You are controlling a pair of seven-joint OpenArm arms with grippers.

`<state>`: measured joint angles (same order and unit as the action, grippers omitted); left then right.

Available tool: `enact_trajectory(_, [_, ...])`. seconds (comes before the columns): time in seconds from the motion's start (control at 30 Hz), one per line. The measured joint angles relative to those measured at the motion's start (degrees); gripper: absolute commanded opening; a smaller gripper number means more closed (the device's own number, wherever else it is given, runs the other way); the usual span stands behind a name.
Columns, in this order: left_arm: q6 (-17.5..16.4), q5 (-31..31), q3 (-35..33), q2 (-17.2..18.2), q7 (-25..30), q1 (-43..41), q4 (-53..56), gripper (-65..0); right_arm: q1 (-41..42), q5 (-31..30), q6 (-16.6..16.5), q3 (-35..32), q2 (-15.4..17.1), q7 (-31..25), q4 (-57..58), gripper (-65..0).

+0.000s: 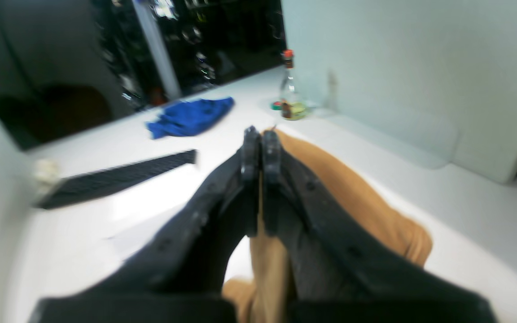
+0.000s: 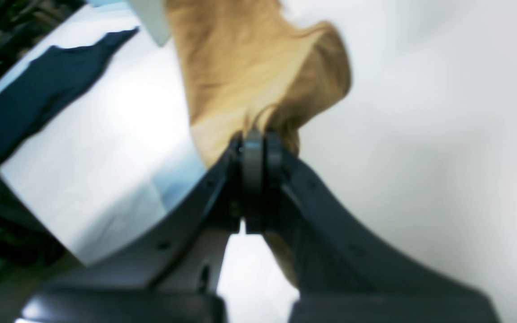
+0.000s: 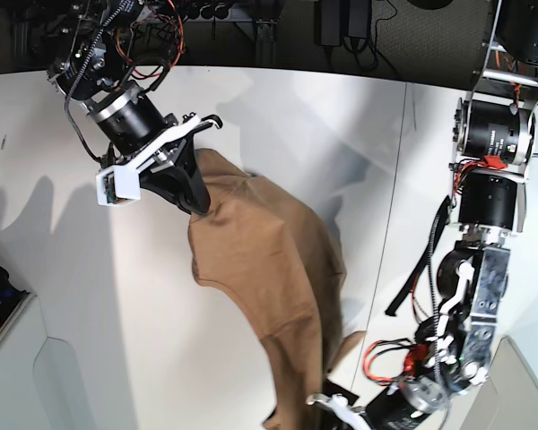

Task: Layout the t-shirt on the table in an organized manner, then fold the t-shirt properly
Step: 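Raise the shirt high with both grippers and shake it out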

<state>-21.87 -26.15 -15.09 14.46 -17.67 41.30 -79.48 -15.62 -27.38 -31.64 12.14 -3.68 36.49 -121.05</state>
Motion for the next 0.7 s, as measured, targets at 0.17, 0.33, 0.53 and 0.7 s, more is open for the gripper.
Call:
enact_trajectory(0.17, [-2.16,0.02,-0.11,-7.78,0.61,0.37,7.52,-65.0,-4.09,-0.02,0.09,7.56,-0.13,-0.24,-4.48,-65.0])
enact_trajectory(0.33, [-3.28,0.00,-0.22,-10.45,0.59,0.13,9.92,-65.0,-4.59,-0.11,0.11,13.20,-0.13,-0.24,-5.05,-65.0])
enact_trajectory(0.53, [-3.30,-0.39,0.11,-6.97,0.59,0.15,9.92,-65.0,-4.87,-2.67,0.15,13.20,-0.11,-0.26,-5.05,-65.0])
enact_trajectory(0.7, [-3.65,-6.80,6.10,-1.25,-1.86,0.00,9.90,-65.0,-4.90,-2.62,0.24,6.97,0.17,-0.28,-5.05,-65.0])
